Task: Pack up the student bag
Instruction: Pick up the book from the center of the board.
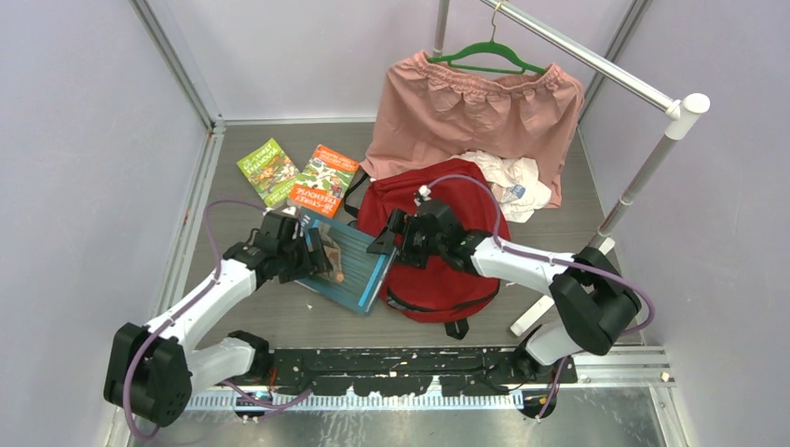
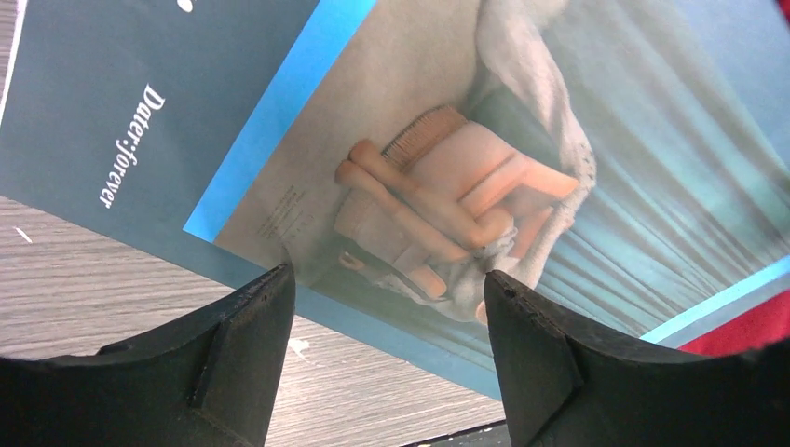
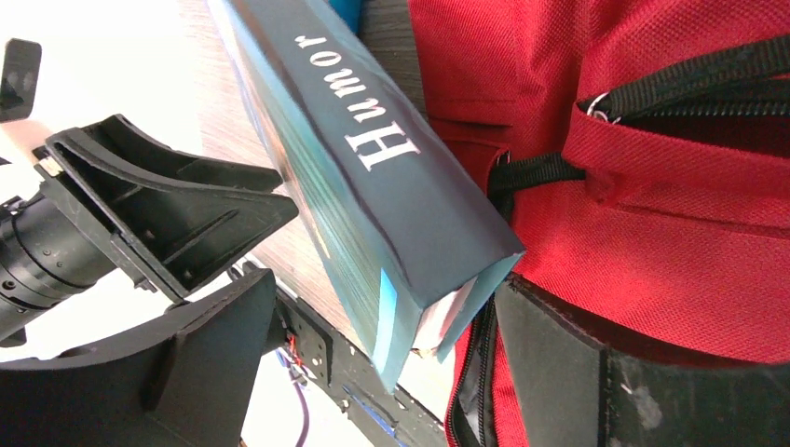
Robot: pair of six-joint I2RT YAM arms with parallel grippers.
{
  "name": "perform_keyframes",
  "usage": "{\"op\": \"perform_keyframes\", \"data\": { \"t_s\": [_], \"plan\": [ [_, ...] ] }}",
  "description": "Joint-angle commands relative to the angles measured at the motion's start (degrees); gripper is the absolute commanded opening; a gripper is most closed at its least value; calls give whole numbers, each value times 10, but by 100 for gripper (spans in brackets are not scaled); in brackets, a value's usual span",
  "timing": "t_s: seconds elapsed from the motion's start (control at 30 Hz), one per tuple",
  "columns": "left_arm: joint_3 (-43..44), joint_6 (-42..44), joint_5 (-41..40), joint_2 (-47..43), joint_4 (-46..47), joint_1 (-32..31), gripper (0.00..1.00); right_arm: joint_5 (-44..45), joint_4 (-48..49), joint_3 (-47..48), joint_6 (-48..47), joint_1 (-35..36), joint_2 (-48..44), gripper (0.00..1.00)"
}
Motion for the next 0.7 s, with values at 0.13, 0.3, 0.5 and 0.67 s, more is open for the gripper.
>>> {"op": "perform_keyframes", "data": {
  "t_s": [0.13, 0.3, 0.5, 0.67],
  "plan": [
    [11, 12, -5, -63, -16, 3, 75, -21, 36, -16, -3, 3, -69, 93],
    [29, 19, -31, -90, -44, 3, 76, -26, 37, -25, -12, 5, -102, 93],
    [48, 17, -92, -83, -94, 5, 78, -6, 14, -43, -28, 6, -123, 93],
    [58, 8, -97, -71, -111, 7, 78, -6, 12, -68, -14, 6, -118, 93]
  ]
}}
